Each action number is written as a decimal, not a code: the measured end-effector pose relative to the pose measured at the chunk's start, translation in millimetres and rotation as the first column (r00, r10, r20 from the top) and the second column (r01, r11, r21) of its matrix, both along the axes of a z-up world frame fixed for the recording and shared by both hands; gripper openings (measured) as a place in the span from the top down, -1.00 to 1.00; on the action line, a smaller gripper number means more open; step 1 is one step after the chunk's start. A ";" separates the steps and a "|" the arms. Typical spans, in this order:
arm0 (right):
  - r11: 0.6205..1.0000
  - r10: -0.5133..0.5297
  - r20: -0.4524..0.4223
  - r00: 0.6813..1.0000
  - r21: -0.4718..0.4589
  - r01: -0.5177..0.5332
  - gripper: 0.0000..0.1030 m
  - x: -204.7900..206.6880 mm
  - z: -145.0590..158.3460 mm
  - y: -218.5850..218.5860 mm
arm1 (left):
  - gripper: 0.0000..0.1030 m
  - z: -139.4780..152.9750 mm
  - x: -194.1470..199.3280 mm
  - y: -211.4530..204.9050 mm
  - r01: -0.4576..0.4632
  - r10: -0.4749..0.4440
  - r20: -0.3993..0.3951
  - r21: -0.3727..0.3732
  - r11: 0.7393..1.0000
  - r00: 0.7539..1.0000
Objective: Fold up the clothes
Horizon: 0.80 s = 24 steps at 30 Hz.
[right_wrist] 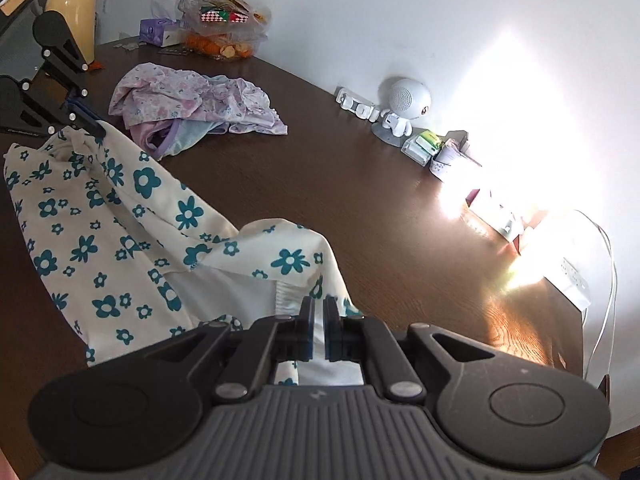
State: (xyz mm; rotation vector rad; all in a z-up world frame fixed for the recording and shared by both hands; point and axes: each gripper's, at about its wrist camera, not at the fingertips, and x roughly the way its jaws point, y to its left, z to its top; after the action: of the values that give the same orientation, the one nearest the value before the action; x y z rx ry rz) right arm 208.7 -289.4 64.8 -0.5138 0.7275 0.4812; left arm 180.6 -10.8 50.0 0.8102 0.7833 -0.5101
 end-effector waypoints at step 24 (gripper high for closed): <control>0.996 0.092 -0.012 0.996 0.005 -0.092 0.97 29.7 1.4 22.9 | 0.97 3.4 -39.6 17.4 0.011 -0.007 0.070 -0.056 0.998 0.998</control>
State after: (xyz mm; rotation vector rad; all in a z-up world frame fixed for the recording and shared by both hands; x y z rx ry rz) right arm 238.3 -266.5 66.2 -0.5426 0.7164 0.5725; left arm 141.0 6.5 53.4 0.7761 0.6981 -0.5073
